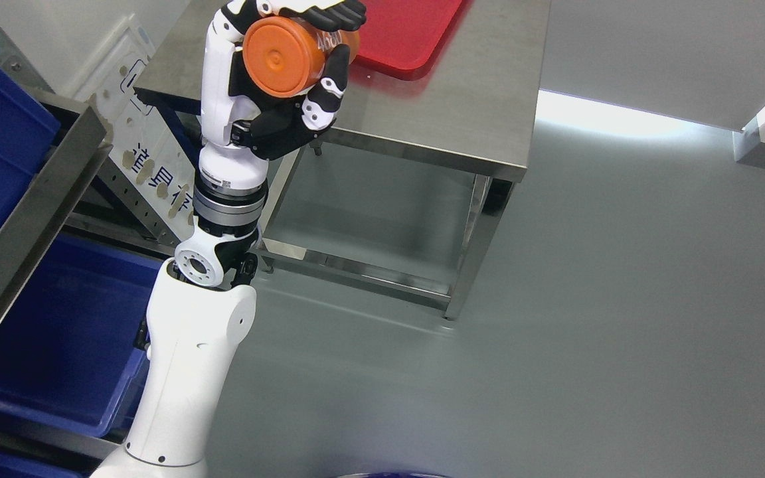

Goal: Grab orange capacitor from left shelf to right desk
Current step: 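Carry the capacitor in the left hand toward the red tray on the table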

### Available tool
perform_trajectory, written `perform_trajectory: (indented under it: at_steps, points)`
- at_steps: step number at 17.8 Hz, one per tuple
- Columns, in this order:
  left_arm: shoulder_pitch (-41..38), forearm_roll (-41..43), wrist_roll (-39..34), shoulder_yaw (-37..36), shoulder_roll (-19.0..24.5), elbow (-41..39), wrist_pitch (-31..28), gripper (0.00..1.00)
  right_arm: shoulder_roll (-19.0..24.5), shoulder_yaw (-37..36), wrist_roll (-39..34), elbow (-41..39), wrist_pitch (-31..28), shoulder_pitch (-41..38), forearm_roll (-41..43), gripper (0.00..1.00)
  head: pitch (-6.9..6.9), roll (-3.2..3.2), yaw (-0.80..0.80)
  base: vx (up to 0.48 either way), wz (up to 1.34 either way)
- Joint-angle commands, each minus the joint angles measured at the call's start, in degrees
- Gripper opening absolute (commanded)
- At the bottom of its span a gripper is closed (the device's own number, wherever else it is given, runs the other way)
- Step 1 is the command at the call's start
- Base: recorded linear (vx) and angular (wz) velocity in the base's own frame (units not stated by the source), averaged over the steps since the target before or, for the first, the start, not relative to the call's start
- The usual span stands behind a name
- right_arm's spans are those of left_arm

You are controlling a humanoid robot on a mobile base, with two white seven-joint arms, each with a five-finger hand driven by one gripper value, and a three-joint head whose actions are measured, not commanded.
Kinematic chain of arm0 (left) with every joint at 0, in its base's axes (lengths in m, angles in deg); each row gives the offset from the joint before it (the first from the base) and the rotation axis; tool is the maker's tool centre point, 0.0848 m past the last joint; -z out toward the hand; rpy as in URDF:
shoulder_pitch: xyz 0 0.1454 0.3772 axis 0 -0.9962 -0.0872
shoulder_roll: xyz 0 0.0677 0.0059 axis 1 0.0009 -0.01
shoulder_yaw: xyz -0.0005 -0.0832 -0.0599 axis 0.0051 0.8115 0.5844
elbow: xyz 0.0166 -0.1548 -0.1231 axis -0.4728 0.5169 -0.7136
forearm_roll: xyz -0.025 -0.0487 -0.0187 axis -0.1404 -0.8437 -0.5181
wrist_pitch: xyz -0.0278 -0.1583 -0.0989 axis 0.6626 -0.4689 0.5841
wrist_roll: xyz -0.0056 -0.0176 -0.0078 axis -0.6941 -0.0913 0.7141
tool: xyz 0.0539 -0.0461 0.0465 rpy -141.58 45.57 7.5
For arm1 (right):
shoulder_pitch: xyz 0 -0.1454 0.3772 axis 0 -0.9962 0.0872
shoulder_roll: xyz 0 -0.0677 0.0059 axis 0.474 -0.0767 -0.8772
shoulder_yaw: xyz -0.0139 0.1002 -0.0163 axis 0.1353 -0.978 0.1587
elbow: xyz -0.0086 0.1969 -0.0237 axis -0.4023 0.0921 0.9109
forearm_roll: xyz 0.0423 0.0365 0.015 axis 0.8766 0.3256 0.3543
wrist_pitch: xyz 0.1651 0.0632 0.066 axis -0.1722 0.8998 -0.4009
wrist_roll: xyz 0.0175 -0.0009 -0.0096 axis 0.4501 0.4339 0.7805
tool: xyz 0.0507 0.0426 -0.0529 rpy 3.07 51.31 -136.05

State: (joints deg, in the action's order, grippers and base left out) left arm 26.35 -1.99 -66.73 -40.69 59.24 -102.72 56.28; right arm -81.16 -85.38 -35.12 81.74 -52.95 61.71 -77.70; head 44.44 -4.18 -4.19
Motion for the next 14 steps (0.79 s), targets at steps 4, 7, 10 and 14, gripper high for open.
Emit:
perform_trajectory:
  at_steps: [4,7,10,14]
  points:
    - [2.4,-0.1,-0.1,-0.7,1.0,0.8,-6.9,0.03,-1.0,-0.7,0.0,-1.0,0.0,-1.1,-0.3,1.00,0.00,0.00,0.00,0.275,0.05]
    - [3.0,0.3,-0.3,-0.7,1.0,3.3,-14.0,0.03,-1.0,-0.7,0.0,-1.0,-0.1,-1.1,-0.3,1.00,0.00,0.00,0.00,0.248,0.14]
    - [2.9,0.3,-0.5,-0.4,1.0,5.1,-22.7,0.03,-1.0,-0.7,0.0,-1.0,0.0,-1.1,-0.3,1.00,0.00,0.00,0.00,0.255,0.13]
    - [3.0,3.1,-1.1,0.5,1.0,5.5,-32.4,0.03,-1.0,-0.7,0.0,-1.0,0.0,-1.1,-0.3,1.00,0.00,0.00,0.00,0.219,0.07]
